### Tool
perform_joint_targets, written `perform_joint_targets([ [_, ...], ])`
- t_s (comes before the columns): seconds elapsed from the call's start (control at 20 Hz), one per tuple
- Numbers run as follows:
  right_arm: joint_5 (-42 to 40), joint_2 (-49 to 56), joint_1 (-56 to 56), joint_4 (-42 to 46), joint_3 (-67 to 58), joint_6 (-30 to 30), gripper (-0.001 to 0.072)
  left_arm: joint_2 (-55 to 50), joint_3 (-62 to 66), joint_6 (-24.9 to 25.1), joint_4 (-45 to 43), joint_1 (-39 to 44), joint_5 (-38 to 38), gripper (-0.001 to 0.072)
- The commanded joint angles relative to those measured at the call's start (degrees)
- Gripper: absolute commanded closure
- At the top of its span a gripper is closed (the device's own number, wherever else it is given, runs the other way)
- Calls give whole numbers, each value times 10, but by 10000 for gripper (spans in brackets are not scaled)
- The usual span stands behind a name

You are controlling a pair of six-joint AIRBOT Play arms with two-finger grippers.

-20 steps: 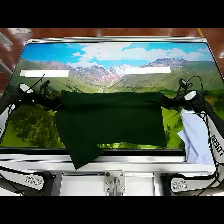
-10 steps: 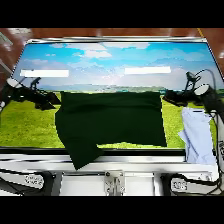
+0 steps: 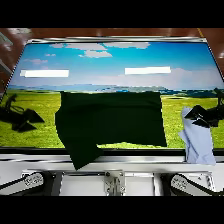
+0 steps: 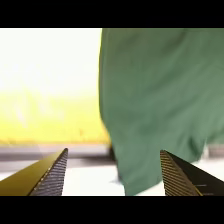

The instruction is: Fold the shirts.

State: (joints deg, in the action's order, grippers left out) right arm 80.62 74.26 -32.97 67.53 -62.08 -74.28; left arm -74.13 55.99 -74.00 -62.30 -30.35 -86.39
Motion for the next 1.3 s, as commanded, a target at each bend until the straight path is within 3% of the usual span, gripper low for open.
perform_joint_targets([
  [0.0, 23, -8, -33, -91, 45, 13, 119, 64, -197, 68, 35, -32, 30, 65],
  [0.25, -8, -8, -33, -115, 45, 10, 118, 66, -313, 95, 84, 10, 129, 67],
  [0.4, -7, -8, -33, -112, 45, 10, 118, 65, -325, 94, 87, 53, 178, 135],
  [0.65, -7, -8, -33, -113, 45, 10, 118, 60, -325, 95, 143, 96, 234, 136],
  [0.75, -7, -8, -33, -112, 45, 10, 119, 43, -325, 99, 146, 112, 238, 210],
  [0.95, 4, -7, -33, -68, 45, 2, 117, 27, -324, 129, 156, 122, 220, 631],
  [1.05, 50, -7, -33, -40, 68, 42, 48, 27, -318, 134, 156, 121, 212, 673],
  [1.25, 40, -7, -33, -65, 179, 58, 48, 27, -287, 137, 156, 120, 196, 673],
])
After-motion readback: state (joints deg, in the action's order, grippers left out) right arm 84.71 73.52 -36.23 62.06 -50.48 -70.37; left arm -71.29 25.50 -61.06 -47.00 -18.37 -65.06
